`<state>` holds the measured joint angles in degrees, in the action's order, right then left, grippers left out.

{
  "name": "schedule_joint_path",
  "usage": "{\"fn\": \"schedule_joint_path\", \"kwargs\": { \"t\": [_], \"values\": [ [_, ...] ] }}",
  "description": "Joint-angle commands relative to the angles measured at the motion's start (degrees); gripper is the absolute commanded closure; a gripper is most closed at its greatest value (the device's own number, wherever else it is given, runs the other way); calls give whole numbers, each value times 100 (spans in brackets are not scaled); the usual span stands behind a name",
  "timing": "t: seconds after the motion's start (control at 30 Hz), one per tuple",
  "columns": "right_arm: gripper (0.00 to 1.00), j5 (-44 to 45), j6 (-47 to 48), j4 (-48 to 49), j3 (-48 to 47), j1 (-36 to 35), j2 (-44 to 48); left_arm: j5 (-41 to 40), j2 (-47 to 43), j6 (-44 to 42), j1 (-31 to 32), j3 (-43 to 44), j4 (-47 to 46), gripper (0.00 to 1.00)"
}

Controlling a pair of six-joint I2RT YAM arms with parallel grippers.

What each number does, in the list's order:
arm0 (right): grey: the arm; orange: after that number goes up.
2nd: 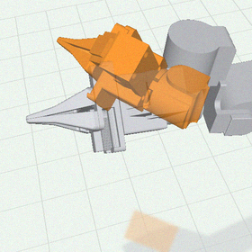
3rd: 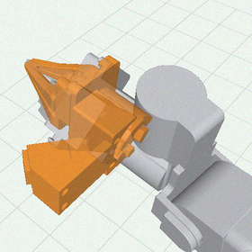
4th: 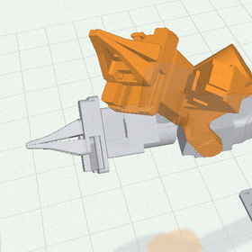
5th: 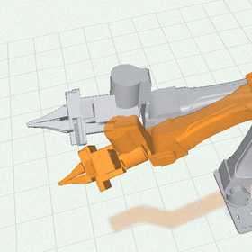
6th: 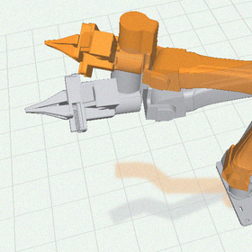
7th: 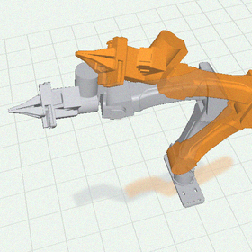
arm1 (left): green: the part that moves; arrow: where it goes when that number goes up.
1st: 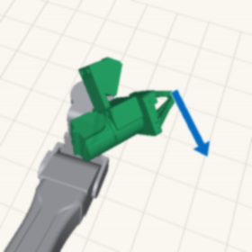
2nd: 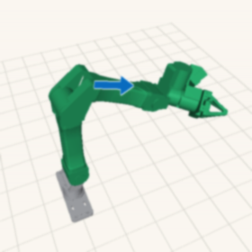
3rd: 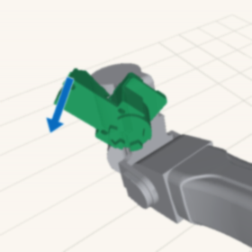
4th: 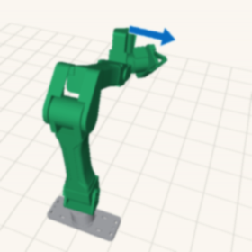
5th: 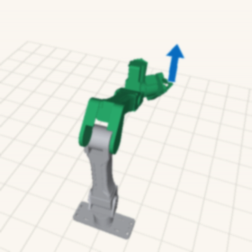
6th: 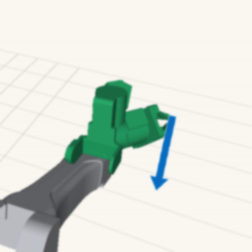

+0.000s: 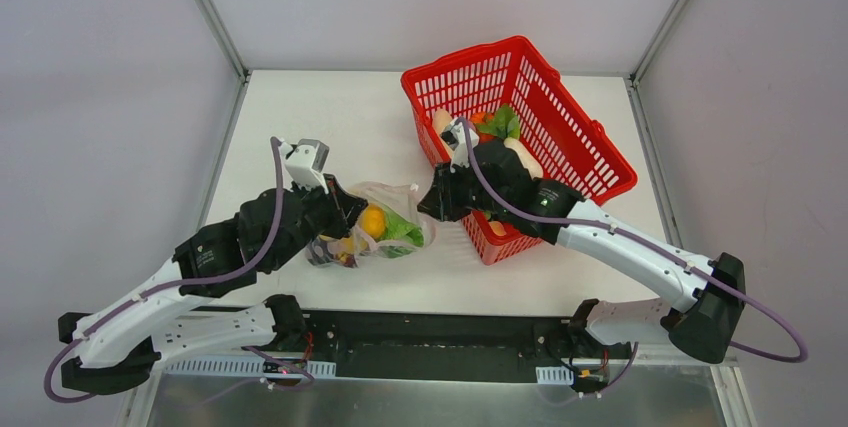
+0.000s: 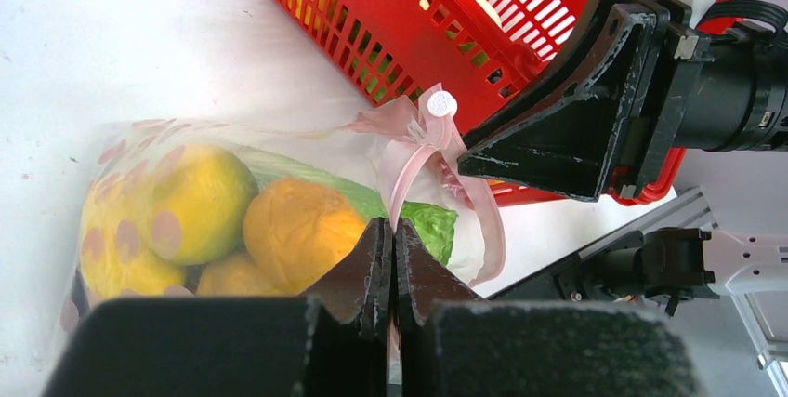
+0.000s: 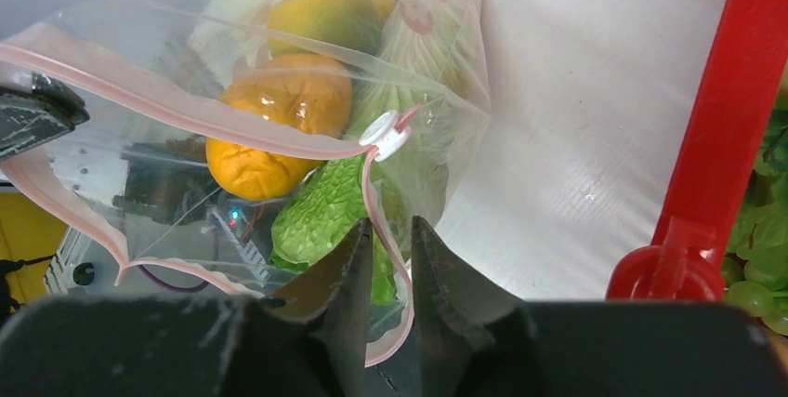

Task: Place the food in the zip-top bag and seal the zipper
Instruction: Adjust the zipper food storage bag at the center of the board.

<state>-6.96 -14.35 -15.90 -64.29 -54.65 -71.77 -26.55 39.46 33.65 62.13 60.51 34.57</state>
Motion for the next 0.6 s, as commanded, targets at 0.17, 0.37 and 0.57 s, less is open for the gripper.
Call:
{"fn": "schedule_joint_path", "kwargs": {
  "t": [0.17, 0.37, 0.57],
  "values": [
    [59, -45, -55, 98, -207, 8, -83, -158, -71, -34, -52, 180, -205, 100],
    [52, 39, 203, -125, -310, 10, -294, -184, -97, -21, -51, 165, -187, 100],
    [64, -352, 336, -64, -403, 8, -402, -348, -89, -83, -52, 256, -99, 100]
  ]
}}
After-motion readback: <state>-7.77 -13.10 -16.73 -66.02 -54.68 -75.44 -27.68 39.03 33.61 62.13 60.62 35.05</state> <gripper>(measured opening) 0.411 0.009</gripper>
